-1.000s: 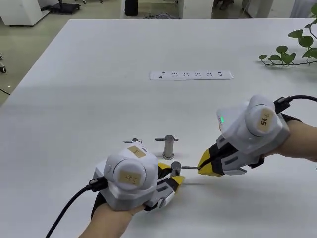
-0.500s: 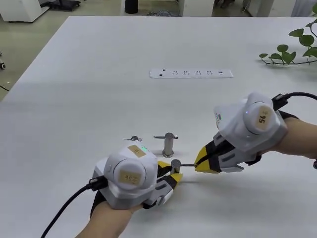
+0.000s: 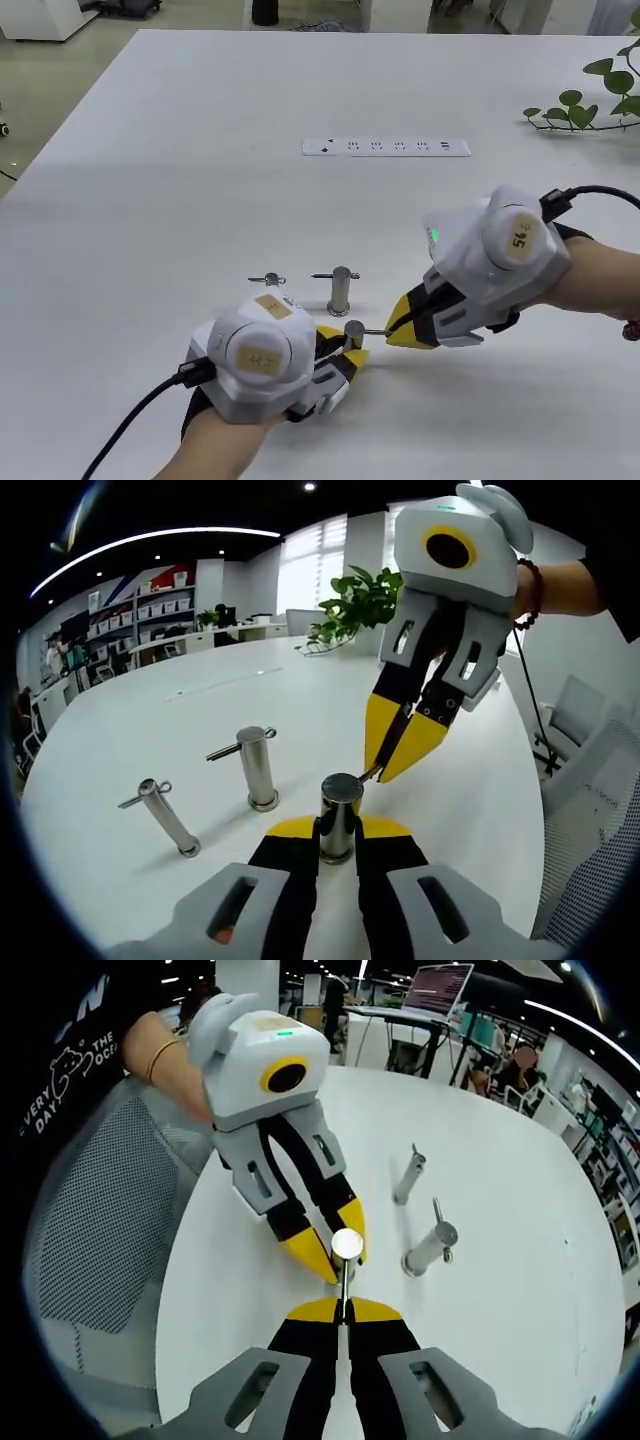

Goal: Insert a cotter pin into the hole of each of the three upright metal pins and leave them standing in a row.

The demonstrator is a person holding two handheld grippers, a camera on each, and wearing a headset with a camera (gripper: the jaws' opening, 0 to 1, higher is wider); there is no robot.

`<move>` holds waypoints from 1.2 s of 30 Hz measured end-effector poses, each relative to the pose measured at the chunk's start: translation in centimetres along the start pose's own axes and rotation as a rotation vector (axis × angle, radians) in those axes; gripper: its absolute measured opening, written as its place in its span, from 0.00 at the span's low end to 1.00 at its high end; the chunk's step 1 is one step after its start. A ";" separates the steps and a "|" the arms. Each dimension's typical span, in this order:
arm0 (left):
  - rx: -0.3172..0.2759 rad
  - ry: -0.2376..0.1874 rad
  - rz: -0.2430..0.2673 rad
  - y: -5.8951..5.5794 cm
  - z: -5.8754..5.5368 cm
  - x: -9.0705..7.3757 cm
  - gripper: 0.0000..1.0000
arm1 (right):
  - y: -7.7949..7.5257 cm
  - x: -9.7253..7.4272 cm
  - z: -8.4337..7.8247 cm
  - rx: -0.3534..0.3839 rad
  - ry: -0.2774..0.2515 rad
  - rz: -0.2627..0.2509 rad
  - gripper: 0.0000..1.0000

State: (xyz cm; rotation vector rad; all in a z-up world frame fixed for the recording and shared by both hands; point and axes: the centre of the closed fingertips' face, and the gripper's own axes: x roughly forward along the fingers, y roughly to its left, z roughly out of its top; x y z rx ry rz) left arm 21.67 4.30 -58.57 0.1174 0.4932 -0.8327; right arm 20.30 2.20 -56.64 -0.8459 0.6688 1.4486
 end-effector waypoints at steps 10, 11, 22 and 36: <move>-0.014 -0.007 -0.008 -0.1 0.0 0.0 0.11 | 0.0 0.6 0.4 0.019 -0.005 0.000 0.00; -0.016 -0.008 -0.008 -0.1 0.0 0.0 0.11 | 0.0 0.6 0.5 0.023 -0.005 0.000 0.00; -0.042 -0.019 -0.016 -0.2 -0.1 0.1 0.11 | 0.0 1.0 0.9 0.031 -0.010 0.000 0.00; -0.044 -0.021 -0.017 -0.2 -0.1 0.1 0.11 | -0.2 0.4 1.0 0.033 -0.028 -0.034 0.05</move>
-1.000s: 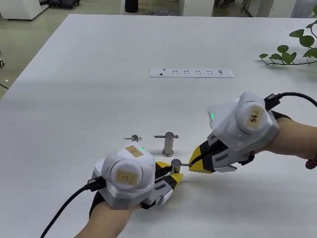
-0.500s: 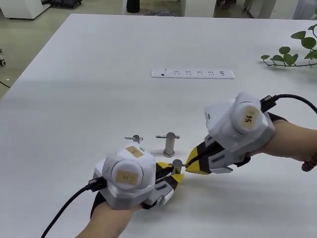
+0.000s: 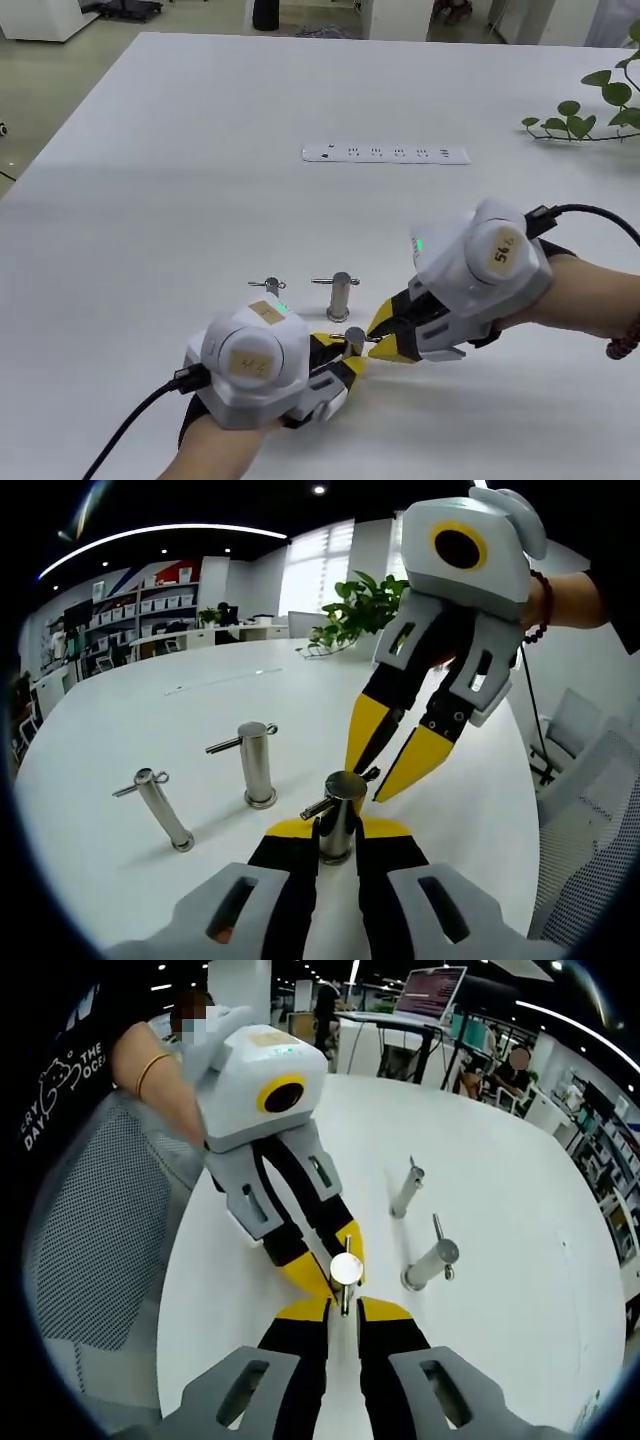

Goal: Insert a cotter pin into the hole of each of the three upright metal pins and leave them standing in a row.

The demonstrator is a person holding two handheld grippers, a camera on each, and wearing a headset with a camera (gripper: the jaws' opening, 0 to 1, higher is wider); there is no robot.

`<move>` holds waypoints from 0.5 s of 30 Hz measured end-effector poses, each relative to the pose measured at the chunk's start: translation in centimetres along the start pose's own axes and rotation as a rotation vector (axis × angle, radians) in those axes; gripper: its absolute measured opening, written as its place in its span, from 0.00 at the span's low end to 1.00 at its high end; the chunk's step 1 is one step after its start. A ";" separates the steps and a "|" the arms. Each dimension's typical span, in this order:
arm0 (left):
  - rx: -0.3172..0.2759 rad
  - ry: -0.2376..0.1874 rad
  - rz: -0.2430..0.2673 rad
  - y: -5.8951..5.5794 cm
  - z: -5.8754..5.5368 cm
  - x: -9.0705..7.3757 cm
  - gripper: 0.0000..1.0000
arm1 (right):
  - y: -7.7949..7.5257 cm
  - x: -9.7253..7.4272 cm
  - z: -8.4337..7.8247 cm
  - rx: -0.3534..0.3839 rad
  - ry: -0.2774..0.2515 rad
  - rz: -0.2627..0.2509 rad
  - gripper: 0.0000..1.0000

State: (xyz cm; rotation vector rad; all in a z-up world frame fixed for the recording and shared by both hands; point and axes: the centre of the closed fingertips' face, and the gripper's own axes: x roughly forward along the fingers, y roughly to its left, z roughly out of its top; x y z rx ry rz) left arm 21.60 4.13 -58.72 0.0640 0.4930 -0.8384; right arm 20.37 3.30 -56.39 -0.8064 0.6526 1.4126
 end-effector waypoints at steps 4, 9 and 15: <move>-0.001 0.000 0.002 0.0 0.0 0.0 0.11 | -0.1 -0.7 -0.2 0.016 -0.003 -0.014 0.03; -0.006 0.000 0.004 0.0 0.0 0.0 0.11 | 0.0 -1.1 -0.6 0.029 -0.001 -0.025 0.00; -0.019 -0.003 0.006 0.0 0.0 0.1 0.11 | 0.2 -0.9 -0.6 0.047 -0.007 -0.026 0.00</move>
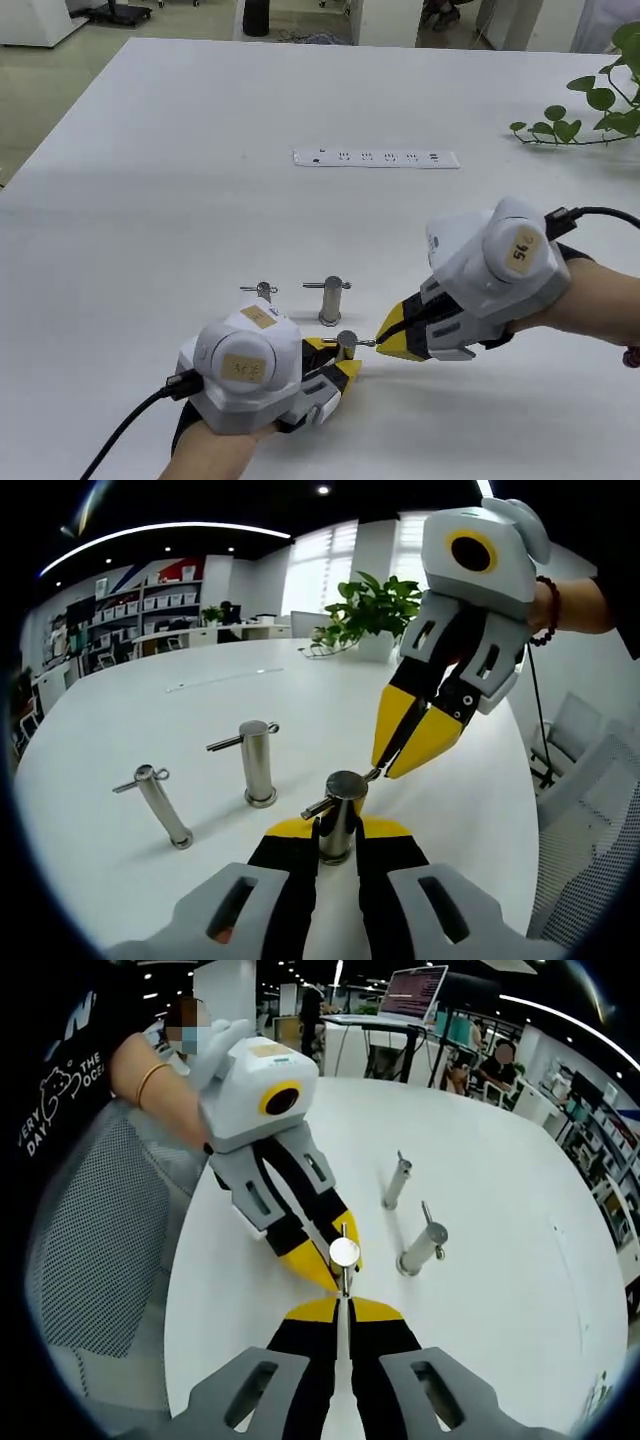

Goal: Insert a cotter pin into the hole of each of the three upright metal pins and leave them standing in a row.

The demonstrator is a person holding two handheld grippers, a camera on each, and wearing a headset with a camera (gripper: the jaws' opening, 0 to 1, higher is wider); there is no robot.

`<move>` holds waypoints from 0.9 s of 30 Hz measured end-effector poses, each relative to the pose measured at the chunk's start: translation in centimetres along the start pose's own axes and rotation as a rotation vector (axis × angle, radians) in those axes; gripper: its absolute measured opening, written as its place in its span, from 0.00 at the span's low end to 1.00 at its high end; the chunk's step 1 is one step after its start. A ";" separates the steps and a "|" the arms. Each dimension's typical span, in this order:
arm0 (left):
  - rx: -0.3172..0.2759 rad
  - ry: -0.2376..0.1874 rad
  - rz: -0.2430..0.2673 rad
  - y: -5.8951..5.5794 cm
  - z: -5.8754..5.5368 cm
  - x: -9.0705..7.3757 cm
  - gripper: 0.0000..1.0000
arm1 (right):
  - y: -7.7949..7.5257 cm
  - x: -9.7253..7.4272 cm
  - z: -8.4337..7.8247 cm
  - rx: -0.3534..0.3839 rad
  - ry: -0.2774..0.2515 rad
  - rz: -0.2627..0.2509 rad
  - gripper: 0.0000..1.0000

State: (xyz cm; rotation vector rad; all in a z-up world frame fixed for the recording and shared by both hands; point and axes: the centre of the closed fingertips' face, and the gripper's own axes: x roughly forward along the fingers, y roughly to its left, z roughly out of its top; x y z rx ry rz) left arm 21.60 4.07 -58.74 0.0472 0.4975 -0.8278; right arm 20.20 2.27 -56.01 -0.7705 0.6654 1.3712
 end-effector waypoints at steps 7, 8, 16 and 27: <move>-0.013 -0.003 -0.003 0.0 -0.1 0.0 0.11 | -0.1 0.2 0.4 0.006 -0.006 -0.006 0.00; -0.014 -0.004 -0.003 0.0 -0.1 0.0 0.11 | -0.1 0.3 0.4 0.005 -0.007 -0.006 0.00; -0.017 -0.005 -0.004 0.0 -0.1 0.0 0.11 | -0.1 0.6 0.7 0.005 -0.011 -0.005 0.00; -0.017 -0.002 -0.003 0.1 -0.1 0.1 0.12 | -0.2 0.8 0.9 0.013 -0.011 -0.001 0.00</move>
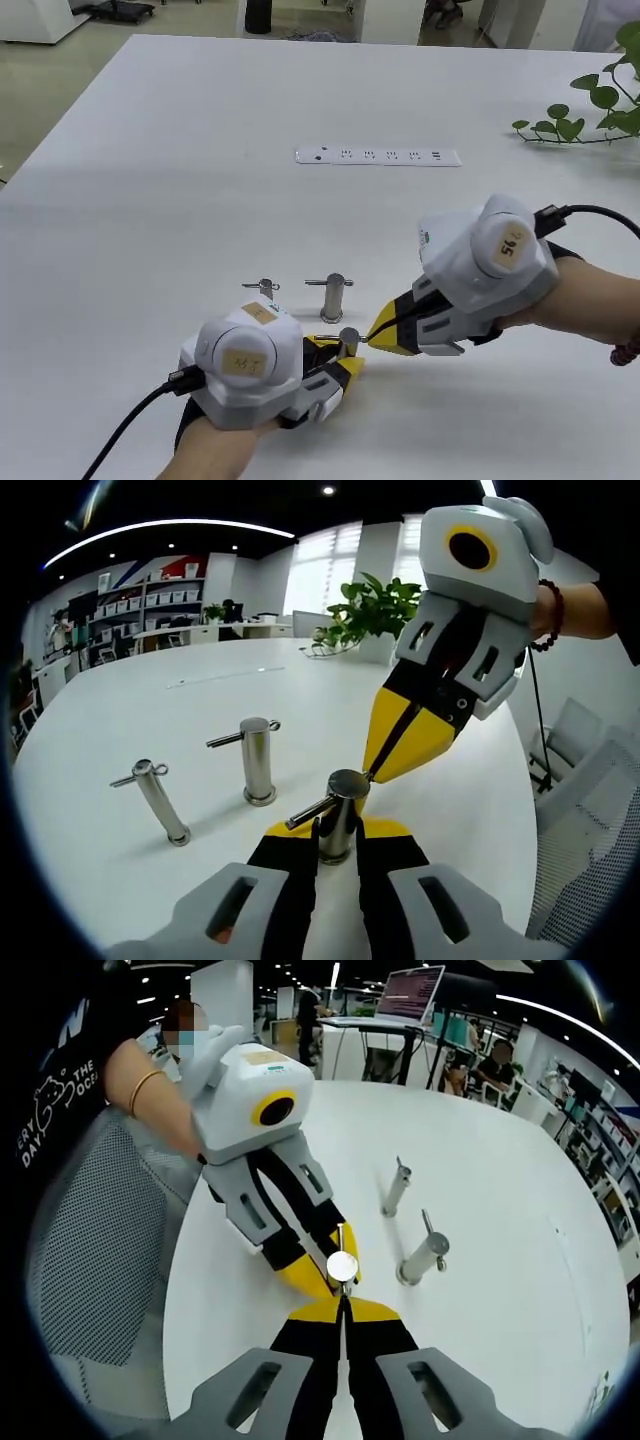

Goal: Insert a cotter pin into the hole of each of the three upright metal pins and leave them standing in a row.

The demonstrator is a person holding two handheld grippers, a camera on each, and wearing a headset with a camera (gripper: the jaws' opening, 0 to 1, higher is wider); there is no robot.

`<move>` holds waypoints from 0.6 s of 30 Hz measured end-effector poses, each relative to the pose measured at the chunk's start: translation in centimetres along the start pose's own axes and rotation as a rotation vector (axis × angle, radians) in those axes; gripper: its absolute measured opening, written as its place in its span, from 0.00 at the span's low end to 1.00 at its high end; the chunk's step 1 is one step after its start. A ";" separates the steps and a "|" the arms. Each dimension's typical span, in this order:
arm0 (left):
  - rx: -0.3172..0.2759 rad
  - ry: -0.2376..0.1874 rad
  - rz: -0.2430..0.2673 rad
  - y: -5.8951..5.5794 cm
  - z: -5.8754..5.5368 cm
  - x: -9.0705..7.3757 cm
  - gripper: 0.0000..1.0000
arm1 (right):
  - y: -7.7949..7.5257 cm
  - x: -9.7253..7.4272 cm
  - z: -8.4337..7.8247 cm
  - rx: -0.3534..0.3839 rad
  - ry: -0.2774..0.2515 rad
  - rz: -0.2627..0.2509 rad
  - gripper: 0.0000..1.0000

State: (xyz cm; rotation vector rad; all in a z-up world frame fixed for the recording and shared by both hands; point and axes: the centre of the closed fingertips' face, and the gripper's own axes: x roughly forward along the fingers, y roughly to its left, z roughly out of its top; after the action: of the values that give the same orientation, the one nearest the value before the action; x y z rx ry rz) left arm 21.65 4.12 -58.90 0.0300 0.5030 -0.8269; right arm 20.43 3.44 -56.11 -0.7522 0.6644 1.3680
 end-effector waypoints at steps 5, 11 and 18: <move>0.044 0.013 0.010 0.0 -0.1 0.1 0.11 | -0.1 0.1 -0.1 0.009 0.006 -0.004 0.00; 0.049 0.043 0.020 0.3 -0.6 -0.2 0.18 | -0.1 0.1 -0.4 0.044 0.011 -0.009 0.10; 0.031 0.071 0.014 0.8 -1.0 -1.0 0.30 | 0.0 0.1 0.6 0.137 -0.049 0.006 0.17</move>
State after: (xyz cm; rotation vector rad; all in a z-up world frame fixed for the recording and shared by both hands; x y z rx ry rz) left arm 21.26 5.62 -59.44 0.0919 0.5562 -0.8222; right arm 20.41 3.97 -55.89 -0.6064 0.7146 1.3283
